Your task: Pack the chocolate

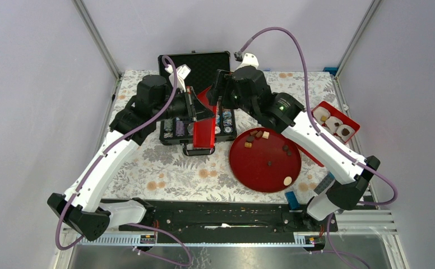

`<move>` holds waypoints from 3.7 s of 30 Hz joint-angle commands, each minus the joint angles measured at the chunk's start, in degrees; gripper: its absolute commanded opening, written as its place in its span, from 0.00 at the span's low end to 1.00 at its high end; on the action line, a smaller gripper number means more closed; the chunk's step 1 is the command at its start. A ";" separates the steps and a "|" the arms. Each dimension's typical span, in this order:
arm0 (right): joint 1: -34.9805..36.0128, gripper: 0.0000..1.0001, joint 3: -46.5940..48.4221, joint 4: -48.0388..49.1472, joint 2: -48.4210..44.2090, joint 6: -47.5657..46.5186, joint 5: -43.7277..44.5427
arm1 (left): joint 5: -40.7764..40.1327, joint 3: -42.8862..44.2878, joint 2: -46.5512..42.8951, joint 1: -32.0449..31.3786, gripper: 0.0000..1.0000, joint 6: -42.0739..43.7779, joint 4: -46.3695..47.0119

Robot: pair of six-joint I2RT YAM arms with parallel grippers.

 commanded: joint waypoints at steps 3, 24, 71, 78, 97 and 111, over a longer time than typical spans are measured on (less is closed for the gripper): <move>3.07 0.63 1.73 0.62 2.55 -1.46 1.50 | -2.58 1.50 -0.72 -1.45 0.00 0.22 5.35; 4.48 0.00 -6.33 3.04 -4.52 -5.17 10.35 | -2.41 2.63 -1.57 -1.64 0.79 3.48 2.59; -9.29 0.00 -58.86 100.77 -22.19 -144.21 58.02 | -3.92 6.78 4.01 -0.32 0.96 15.94 -4.23; -9.29 0.00 -62.02 88.49 -24.76 -133.09 58.98 | -2.36 4.94 6.14 -0.23 0.96 14.81 -1.73; -9.72 0.00 -66.47 22.79 -41.24 -93.56 41.46 | 5.52 -4.56 7.90 -0.23 0.96 8.95 9.56; -21.22 0.00 -77.11 41.90 -40.00 -108.23 20.92 | 8.00 -7.60 9.19 0.37 0.96 8.11 12.44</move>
